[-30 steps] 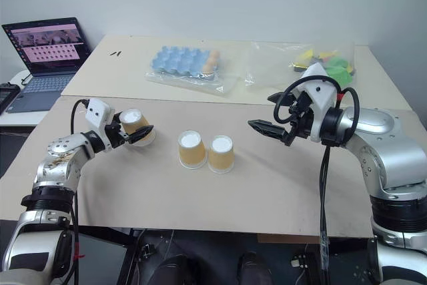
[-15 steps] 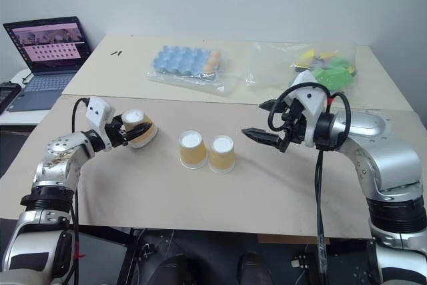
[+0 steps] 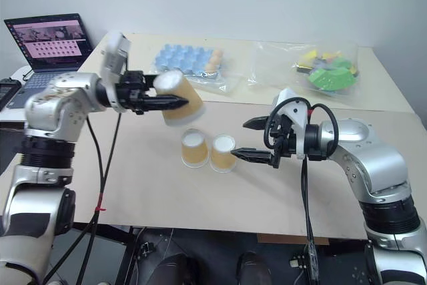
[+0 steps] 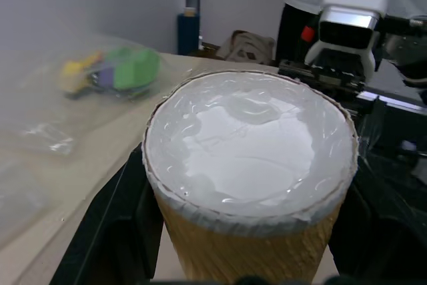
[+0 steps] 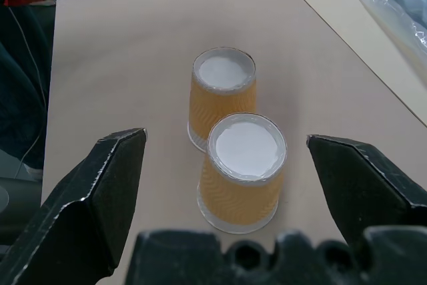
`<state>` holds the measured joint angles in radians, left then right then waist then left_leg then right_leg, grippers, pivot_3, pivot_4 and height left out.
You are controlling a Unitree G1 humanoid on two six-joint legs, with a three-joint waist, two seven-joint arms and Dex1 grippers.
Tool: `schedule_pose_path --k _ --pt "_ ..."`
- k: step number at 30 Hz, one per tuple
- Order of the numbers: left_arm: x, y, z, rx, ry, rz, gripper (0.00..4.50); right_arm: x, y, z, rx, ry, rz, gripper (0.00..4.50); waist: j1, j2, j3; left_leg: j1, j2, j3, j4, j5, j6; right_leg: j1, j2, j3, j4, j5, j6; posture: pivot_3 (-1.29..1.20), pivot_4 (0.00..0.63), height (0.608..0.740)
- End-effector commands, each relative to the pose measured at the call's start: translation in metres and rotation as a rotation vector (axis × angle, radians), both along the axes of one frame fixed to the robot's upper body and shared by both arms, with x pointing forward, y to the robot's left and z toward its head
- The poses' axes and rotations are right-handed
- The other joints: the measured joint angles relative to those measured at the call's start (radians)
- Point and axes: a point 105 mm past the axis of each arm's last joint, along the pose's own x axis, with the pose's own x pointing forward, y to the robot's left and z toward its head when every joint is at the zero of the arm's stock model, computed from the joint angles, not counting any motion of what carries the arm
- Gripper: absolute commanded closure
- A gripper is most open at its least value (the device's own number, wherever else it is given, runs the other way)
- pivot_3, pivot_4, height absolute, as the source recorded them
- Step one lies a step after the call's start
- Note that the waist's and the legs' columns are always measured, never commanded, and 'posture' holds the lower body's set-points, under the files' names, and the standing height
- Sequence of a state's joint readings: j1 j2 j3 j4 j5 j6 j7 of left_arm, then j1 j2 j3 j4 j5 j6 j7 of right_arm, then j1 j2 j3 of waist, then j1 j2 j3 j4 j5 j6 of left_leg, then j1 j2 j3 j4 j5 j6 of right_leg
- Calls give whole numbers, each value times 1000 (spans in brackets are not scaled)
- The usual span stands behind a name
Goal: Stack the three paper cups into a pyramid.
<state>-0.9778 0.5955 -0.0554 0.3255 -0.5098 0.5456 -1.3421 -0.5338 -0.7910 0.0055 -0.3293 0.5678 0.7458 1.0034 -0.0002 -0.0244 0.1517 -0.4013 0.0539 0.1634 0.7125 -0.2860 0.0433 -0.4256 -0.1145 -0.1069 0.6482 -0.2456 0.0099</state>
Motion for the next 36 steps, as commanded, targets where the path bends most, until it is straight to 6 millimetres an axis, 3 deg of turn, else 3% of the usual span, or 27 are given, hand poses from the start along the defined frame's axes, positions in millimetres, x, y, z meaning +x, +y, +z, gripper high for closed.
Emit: schedule_pose_path --k 1,5,13,29,34,36 --pt "4 -12 -1 32 -33 -50 1539 -5 -5 13 13 -71 -25 0 2 0 0 -1 0 0 0 0 0 0 0 0 0 0 0 0 150 724" --pt "7 -30 -9 57 -30 -120 1539 -7 -9 12 14 -69 -58 0 8 0 0 -3 0 1 1 0 0 -1 0 -2 0 0 0 0 150 724" --pt "6 -59 -8 70 -32 -230 1539 -8 -12 8 11 -67 -95 0 11 0 0 -4 -1 0 2 0 0 -1 0 -3 -1 0 0 0 150 724" --pt "8 -61 -37 174 -22 -249 1539 -10 -14 11 37 -76 -128 0 11 0 0 -4 -1 -4 2 0 1 -1 0 -3 0 0 0 0 150 724" --pt "8 -61 -39 174 -33 -239 58 -9 -13 12 46 -76 -129 0 11 0 0 -4 -1 -4 2 0 1 -1 0 -3 0 0 0 0 150 724" --pt "8 -62 -36 167 -34 -236 58 -9 -13 12 46 -75 -129 0 10 0 0 -4 -1 -4 2 0 1 -1 0 -3 0 0 0 0 150 724"
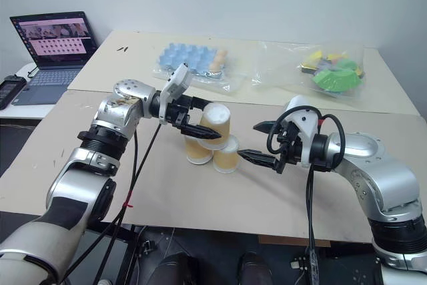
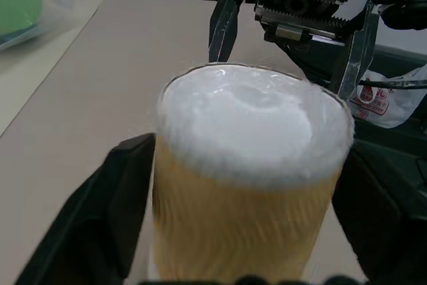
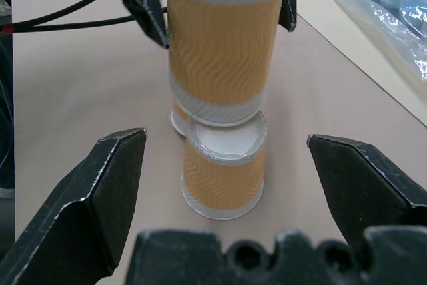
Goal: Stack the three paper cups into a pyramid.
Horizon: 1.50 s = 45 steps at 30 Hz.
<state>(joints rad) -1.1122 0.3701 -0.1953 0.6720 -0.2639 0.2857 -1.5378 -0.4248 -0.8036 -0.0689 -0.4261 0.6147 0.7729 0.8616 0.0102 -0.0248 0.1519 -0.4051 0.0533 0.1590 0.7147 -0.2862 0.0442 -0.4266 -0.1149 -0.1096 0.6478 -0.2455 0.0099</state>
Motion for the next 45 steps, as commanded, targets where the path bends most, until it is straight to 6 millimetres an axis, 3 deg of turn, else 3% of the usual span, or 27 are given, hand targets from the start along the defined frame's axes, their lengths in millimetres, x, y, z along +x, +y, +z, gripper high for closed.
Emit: schedule_pose_path --k 1,9,19,23,26,28,31,34,38,40,41,43,45 --pt "-1 -4 12 -24 -44 -2 58 -3 -1 15 15 -55 1 0 0 0 0 0 0 0 0 0 0 0 0 0 0 0 0 0 150 724" --pt "1 -3 40 -96 -85 29 58 0 0 13 18 -48 8 0 1 0 0 0 0 0 0 0 0 0 0 0 0 0 0 0 150 724" --pt "-14 -1 79 -179 -138 21 58 6 6 12 25 -48 35 0 -1 0 0 0 0 0 0 0 0 0 0 0 0 0 0 0 150 724" --pt "-11 5 106 -277 -171 104 58 9 8 10 24 -47 44 0 0 0 0 0 0 -1 0 0 0 0 0 0 0 0 0 0 150 724" --pt "-2 23 133 -407 -171 235 58 9 8 9 27 -48 50 0 -1 0 0 0 0 -1 0 0 0 0 0 0 0 0 0 0 150 724" --pt "8 48 152 -524 -163 383 58 10 8 10 31 -51 46 0 -1 0 0 0 0 -1 0 0 0 0 0 0 0 0 0 0 150 724" --pt "16 91 158 -613 -174 609 58 11 0 10 34 -51 14 0 -13 0 0 1 0 -2 0 0 0 0 0 1 1 0 0 0 150 724" --pt "16 127 152 -657 -185 804 58 13 -16 13 36 -53 -42 0 -15 0 0 2 0 -2 -1 0 0 1 -1 1 2 0 0 0 150 724" --pt "15 186 123 -660 -184 1139 58 21 -46 13 26 -44 -164 0 -11 0 0 2 0 -2 0 0 0 2 -2 0 2 0 0 0 150 724" --pt "7 242 66 -555 -164 1469 58 61 -90 -10 -73 -51 -530 0 -10 -1 -1 3 0 -3 0 0 0 3 -3 0 1 0 0 0 150 724" --pt "1 259 48 -508 -158 1572 58 73 -105 -18 -106 -58 -655 0 -21 -1 -1 5 0 -3 -1 0 0 4 -3 0 1 1 1 0 150 724" --pt "-9 274 23 -491 -125 1686 58 88 -122 -26 -142 -90 -819 0 -26 -3 -1 12 -2 1 -5 0 0 7 -5 7 2 0 2 0 150 724" --pt "-18 286 -4 -464 -114 1799 58 99 -138 -32 -168 -153 -997 0 -23 -7 0 10 -2 2 -4 1 0 3 -6 6 6 0 2 0 150 724"
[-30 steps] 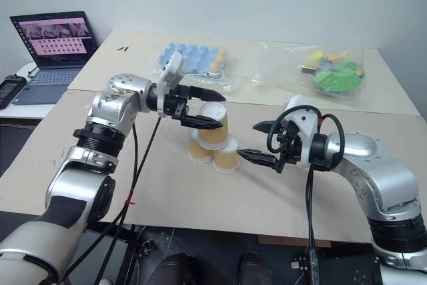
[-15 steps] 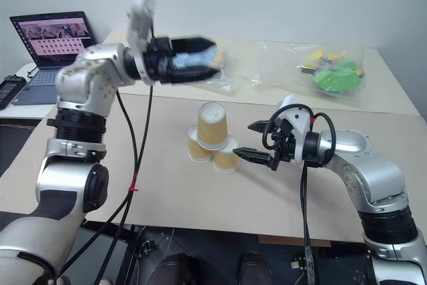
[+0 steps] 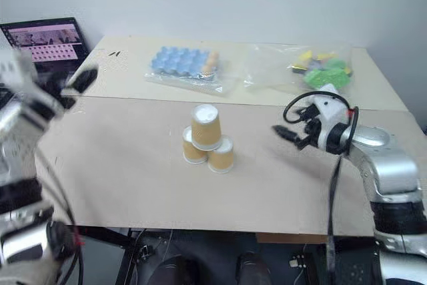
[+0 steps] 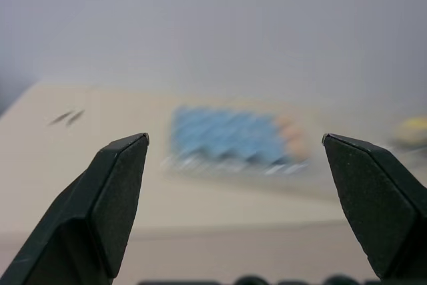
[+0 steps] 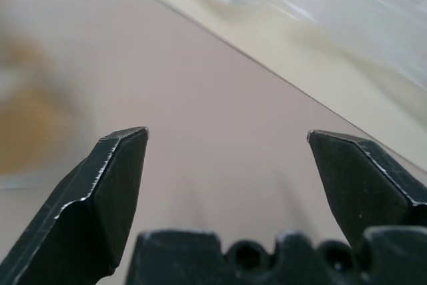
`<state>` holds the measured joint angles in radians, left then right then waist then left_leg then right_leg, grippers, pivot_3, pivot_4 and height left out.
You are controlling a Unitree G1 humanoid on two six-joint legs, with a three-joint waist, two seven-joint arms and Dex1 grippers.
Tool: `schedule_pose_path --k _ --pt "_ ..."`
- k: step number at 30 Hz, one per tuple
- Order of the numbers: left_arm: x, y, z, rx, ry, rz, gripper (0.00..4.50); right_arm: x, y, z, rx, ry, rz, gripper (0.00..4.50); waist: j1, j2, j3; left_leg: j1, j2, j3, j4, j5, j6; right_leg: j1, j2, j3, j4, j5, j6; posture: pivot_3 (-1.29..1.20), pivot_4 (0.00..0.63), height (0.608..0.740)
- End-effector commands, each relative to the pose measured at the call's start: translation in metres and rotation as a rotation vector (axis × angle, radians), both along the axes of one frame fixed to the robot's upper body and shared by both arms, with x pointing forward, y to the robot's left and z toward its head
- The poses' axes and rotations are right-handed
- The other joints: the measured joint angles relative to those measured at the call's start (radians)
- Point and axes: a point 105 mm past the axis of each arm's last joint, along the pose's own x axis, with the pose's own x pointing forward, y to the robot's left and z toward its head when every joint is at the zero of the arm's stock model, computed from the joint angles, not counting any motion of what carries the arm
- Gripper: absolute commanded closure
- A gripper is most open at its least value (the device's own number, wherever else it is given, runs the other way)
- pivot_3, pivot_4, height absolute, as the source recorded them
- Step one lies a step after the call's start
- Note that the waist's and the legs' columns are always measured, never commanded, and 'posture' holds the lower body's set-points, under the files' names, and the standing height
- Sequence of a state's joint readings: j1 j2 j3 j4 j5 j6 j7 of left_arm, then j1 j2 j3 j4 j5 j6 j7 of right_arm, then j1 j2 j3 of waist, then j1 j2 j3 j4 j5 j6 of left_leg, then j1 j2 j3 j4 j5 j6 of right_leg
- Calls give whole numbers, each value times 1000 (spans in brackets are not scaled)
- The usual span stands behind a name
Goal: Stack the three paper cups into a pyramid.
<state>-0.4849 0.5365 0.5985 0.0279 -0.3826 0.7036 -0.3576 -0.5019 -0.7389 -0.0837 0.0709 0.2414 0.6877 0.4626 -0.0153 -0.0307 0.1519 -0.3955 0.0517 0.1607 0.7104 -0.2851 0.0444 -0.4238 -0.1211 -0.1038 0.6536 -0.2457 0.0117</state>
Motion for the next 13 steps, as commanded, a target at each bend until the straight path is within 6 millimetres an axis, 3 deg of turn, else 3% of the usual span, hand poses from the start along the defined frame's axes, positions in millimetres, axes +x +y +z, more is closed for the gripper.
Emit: schedule_pose_path --k 1,6,13 --pt "-15 11 1 44 -48 139 58 17 -17 8 -99 -142 -228 0 5 -1 0 0 0 0 1 0 0 0 -1 0 2 0 0 0 150 724" --pt "-28 22 -42 67 3 294 58 14 -21 -9 28 -260 -387 0 11 -1 0 -1 -2 0 2 1 0 -1 -3 0 4 0 0 0 150 724" --pt "-20 21 -50 44 -37 339 58 6 -22 -23 152 -318 -426 0 10 -1 0 -1 -2 1 2 1 0 -1 -3 -1 4 0 0 0 150 724"
